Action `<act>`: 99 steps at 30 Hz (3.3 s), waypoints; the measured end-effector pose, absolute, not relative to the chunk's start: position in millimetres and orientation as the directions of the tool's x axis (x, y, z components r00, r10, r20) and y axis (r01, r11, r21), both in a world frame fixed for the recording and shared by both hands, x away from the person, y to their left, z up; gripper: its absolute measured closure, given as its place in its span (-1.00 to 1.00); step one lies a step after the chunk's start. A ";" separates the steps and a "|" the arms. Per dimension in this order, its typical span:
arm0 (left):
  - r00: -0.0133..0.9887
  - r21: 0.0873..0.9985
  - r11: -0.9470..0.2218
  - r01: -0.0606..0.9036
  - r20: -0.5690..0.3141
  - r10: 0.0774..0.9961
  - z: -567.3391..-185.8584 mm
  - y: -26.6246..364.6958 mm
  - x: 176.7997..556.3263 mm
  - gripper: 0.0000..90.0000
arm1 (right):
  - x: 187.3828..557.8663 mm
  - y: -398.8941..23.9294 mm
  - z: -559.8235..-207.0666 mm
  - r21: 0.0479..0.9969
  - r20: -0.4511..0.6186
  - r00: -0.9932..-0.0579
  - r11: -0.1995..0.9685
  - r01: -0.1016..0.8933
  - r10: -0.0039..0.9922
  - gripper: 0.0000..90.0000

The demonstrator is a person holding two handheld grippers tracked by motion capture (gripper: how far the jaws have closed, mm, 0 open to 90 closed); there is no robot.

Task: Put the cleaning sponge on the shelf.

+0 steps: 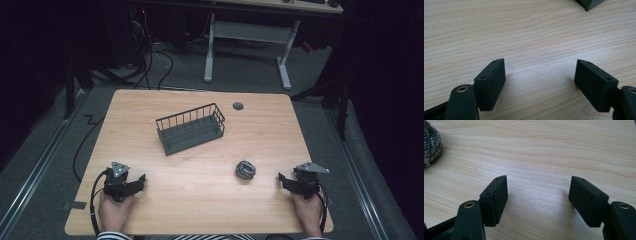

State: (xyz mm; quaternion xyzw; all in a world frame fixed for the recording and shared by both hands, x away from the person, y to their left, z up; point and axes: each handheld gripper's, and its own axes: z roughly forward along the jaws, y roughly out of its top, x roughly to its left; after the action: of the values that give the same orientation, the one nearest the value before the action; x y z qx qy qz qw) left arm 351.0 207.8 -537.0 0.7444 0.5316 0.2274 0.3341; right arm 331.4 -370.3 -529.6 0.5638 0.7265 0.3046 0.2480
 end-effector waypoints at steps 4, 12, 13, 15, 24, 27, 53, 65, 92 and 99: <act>0.333 0.739 -0.211 0.640 -0.019 0.943 -537.0 208.0 351.0 -0.44 | 331.3 -369.9 -529.6 0.722 -0.016 -0.241 0.178 0.668 0.970 -0.29; 0.333 0.738 -0.212 0.640 -0.018 0.943 -537.0 207.9 351.1 -0.45 | 331.0 -369.3 -529.7 0.722 -0.019 -0.246 0.183 0.667 0.969 -0.30; 0.333 0.738 -0.211 0.641 -0.019 0.943 -537.0 207.8 351.2 -0.46 | 331.0 -369.3 -529.7 0.723 -0.019 -0.247 0.184 0.666 0.969 -0.30; 0.330 0.738 -0.210 0.641 -0.019 0.944 -537.0 207.6 351.2 -0.46 | 330.8 -369.0 -529.7 0.722 -0.018 -0.246 0.183 0.667 0.969 -0.31; 0.319 0.743 -0.198 0.639 -0.023 0.947 -536.5 207.0 351.4 -0.37 | 330.7 -368.9 -529.7 0.721 -0.019 -0.251 0.187 0.667 0.968 -0.33; 0.321 0.759 -0.172 0.628 -0.051 0.946 -535.3 207.5 350.5 -0.35 | 330.7 -368.9 -529.7 0.722 -0.019 -0.251 0.187 0.667 0.968 -0.33; 0.382 0.773 -0.117 0.624 -0.170 0.908 -504.6 188.4 361.1 -0.37 | 330.7 -368.5 -529.7 0.720 -0.015 -0.254 0.187 0.669 0.967 -0.36; 0.418 0.772 -0.127 0.623 -0.191 0.888 -483.3 174.1 372.7 -0.37 | 330.8 -368.4 -529.8 0.720 -0.015 -0.259 0.190 0.667 0.966 -0.37; 0.454 0.765 -0.179 0.618 -0.162 0.876 -422.8 147.7 427.1 -0.39 | 330.5 -367.8 -529.8 0.719 -0.016 -0.273 0.200 0.666 0.962 -0.38; 0.433 0.740 -0.205 0.640 -0.127 0.893 -420.9 140.0 451.5 -0.33 | 330.5 -368.0 -529.8 0.719 -0.015 -0.273 0.200 0.665 0.962 -0.38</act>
State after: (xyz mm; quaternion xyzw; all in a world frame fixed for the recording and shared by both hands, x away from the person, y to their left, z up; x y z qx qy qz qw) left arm 451.5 140.0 -420.9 0.7580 0.5056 0.1674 0.3765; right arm 330.5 -368.0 -529.8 0.5527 0.7361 0.3075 0.2410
